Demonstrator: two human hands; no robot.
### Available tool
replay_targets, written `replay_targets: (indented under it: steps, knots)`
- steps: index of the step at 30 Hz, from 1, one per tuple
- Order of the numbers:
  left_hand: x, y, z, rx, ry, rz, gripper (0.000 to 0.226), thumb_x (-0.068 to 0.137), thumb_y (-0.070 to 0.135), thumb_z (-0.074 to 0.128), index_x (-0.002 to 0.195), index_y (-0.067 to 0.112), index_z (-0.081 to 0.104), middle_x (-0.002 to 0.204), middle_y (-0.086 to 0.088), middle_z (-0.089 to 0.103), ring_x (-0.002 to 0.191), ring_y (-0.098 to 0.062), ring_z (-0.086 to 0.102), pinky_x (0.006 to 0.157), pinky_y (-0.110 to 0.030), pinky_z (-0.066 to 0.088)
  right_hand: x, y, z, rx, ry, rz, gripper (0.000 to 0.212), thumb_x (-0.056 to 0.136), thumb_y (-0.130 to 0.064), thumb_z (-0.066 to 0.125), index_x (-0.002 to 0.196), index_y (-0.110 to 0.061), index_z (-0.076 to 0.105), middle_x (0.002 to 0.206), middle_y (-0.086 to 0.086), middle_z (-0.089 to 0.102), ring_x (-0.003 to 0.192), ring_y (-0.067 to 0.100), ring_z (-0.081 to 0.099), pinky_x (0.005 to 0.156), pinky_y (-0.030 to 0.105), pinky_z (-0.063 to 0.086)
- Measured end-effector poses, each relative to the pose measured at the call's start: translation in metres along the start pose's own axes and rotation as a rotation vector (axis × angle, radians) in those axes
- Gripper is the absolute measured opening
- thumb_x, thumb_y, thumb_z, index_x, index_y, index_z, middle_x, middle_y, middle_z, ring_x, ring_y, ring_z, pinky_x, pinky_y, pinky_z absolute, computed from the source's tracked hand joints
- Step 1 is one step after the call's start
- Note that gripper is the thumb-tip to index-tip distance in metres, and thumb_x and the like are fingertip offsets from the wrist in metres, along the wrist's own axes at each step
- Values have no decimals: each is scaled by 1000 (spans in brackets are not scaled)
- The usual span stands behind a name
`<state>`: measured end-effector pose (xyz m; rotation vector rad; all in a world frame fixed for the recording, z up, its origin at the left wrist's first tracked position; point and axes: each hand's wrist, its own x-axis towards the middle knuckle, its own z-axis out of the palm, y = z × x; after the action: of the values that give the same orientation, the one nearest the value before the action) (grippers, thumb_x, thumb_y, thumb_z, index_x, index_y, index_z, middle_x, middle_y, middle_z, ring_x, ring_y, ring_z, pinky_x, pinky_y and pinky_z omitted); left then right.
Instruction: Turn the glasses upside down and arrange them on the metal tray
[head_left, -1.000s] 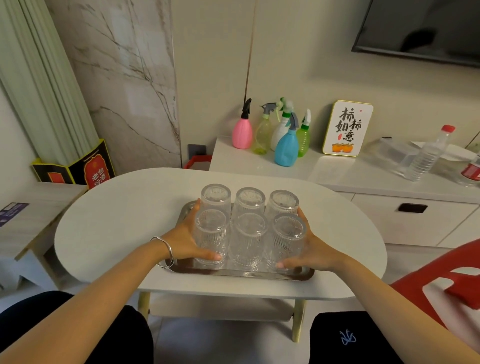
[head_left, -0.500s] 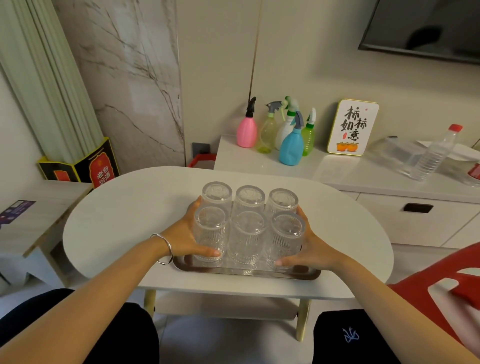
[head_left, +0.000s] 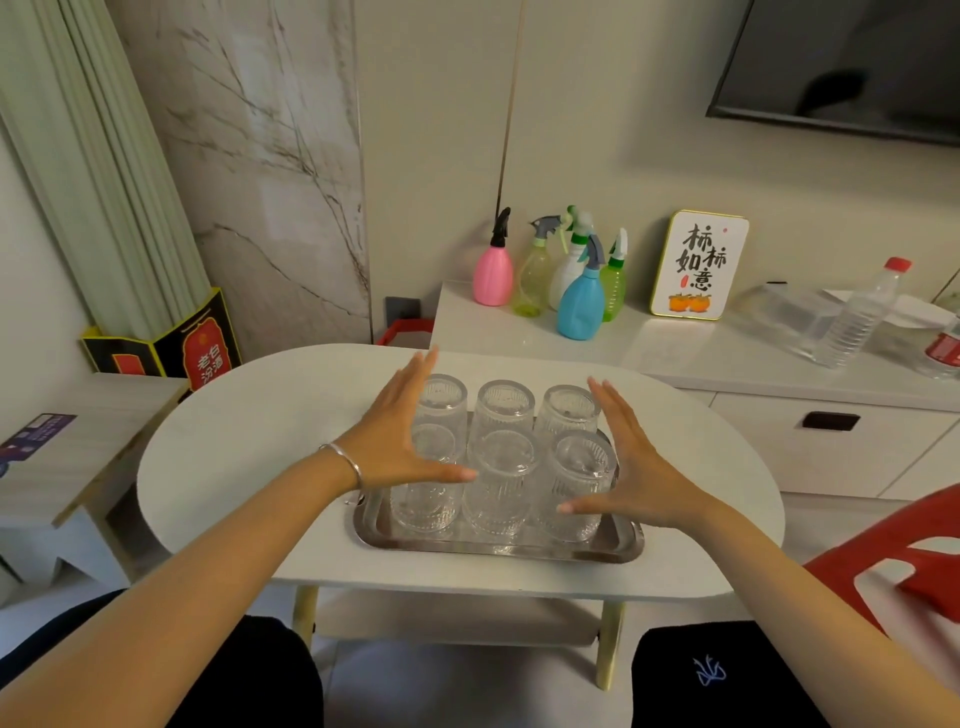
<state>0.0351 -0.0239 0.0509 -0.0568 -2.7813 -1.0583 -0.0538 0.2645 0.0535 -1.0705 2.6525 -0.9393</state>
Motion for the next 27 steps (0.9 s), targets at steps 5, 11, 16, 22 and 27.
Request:
replay_targets:
  steps: [5,11,16,22,27]
  knots:
    - [13,36,20,567,-174,159,112,50,89,46,141,48,-5,157,12,-14,142,-28,-21,112,-57,-8,12,-14,2,-435,-122,-163,112,63,-61,73,137,-55,-10,160,-7,-13,145,15,-18,114,34,-10]
    - [16,33,36,709,-251,95,112,60,81,50,144,37,-10,158,5,-8,144,-34,-9,110,-61,-8,17,-11,10,-549,-176,-152,106,69,-53,74,132,-60,-12,161,-5,-6,148,21,-9,114,35,-8]
    - [17,34,38,714,-246,88,112,61,80,51,144,35,-10,159,4,-9,144,-33,-8,110,-61,-8,17,-10,12,-544,-160,-154,106,70,-51,74,137,-55,-8,161,-3,-5,148,23,-8,115,35,-6]
    - [17,34,39,722,-231,87,112,63,79,50,144,34,-12,158,4,-11,144,-32,-9,110,-60,-7,17,-11,14,-549,-152,-143,106,71,-51,74,140,-53,-7,162,-2,-3,148,23,-6,116,37,-3]
    - [14,36,35,676,-250,74,109,63,81,46,144,35,-10,159,4,-8,145,-30,-9,111,-58,-9,13,-17,12,-526,-186,-115,104,71,-54,71,146,-45,-1,162,-4,-3,148,22,-5,118,39,-1]
